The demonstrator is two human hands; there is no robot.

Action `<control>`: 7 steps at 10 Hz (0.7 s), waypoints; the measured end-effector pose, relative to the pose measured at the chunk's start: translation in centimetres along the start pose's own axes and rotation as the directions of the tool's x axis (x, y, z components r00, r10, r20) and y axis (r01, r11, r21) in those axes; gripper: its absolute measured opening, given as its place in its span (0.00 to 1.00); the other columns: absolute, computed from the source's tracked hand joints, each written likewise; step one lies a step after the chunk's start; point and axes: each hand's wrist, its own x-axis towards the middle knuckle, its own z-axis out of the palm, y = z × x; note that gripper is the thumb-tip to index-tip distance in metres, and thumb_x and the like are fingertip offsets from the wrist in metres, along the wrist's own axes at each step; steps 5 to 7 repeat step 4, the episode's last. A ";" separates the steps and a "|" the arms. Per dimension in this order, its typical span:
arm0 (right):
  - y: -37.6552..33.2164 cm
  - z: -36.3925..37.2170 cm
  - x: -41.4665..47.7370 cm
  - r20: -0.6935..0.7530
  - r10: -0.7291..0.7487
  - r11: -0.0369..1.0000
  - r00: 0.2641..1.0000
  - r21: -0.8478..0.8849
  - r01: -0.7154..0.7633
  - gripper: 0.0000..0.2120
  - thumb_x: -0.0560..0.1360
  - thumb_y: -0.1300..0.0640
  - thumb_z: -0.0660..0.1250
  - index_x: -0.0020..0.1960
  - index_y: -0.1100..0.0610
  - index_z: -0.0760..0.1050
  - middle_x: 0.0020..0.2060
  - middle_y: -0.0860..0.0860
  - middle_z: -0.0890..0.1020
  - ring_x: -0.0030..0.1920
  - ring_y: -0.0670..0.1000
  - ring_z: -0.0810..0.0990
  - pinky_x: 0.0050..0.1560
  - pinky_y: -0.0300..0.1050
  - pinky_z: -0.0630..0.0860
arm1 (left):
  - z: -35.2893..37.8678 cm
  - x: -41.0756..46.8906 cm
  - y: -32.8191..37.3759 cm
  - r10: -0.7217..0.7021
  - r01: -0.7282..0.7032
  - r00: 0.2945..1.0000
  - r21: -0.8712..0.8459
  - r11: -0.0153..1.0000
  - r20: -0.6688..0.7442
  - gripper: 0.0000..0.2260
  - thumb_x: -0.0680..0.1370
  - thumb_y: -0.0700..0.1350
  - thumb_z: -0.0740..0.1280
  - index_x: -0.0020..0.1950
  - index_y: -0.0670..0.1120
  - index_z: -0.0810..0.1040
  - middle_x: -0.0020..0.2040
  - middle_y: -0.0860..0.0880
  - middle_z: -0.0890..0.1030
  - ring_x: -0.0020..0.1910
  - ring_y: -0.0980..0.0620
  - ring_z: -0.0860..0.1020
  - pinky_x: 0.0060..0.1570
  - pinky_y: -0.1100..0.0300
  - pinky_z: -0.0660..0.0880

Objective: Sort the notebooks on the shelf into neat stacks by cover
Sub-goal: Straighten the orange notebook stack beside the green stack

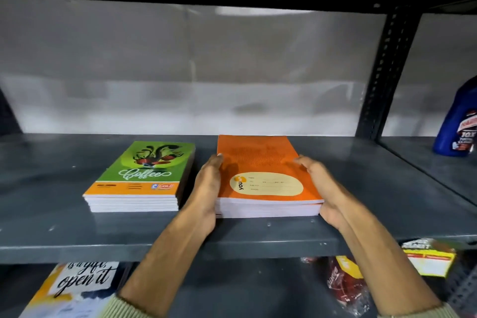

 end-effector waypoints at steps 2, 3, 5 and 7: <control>0.2 2.3 -0.3 0.025 -0.039 0.998 0.999 -0.049 0.040 0.14 0.80 0.47 0.61 0.57 0.53 0.81 0.47 0.56 0.89 0.49 0.60 0.87 0.53 0.57 0.81 | -2.5 0.1 0.4 0.080 -0.080 0.995 -0.006 0.997 0.066 0.10 0.83 0.52 0.61 0.50 0.52 0.81 0.36 0.50 0.88 0.34 0.49 0.86 0.37 0.55 0.82; 0.3 2.0 -0.2 0.029 -0.039 0.997 0.999 -0.062 0.040 0.16 0.80 0.46 0.61 0.56 0.55 0.82 0.46 0.57 0.89 0.43 0.57 0.87 0.43 0.49 0.82 | -2.5 0.3 0.3 0.087 -0.090 0.995 0.061 0.994 0.058 0.15 0.83 0.53 0.59 0.63 0.48 0.78 0.48 0.47 0.88 0.40 0.50 0.87 0.32 0.60 0.81; 0.2 1.7 -0.4 0.010 -0.027 0.997 1.000 -0.074 0.027 0.19 0.79 0.43 0.62 0.57 0.56 0.82 0.50 0.58 0.88 0.48 0.59 0.87 0.49 0.52 0.83 | -2.5 -0.4 0.5 0.164 -0.174 0.981 0.086 0.981 0.108 0.09 0.84 0.51 0.58 0.58 0.56 0.77 0.46 0.54 0.85 0.42 0.54 0.85 0.38 0.62 0.79; 0.2 1.7 -0.4 0.010 -0.027 0.997 1.000 -0.074 0.027 0.19 0.79 0.43 0.62 0.57 0.56 0.82 0.50 0.58 0.88 0.48 0.59 0.87 0.49 0.52 0.83 | -2.5 -0.4 0.5 0.164 -0.174 0.981 0.086 0.981 0.108 0.09 0.84 0.51 0.58 0.58 0.56 0.77 0.46 0.54 0.85 0.42 0.54 0.85 0.38 0.62 0.79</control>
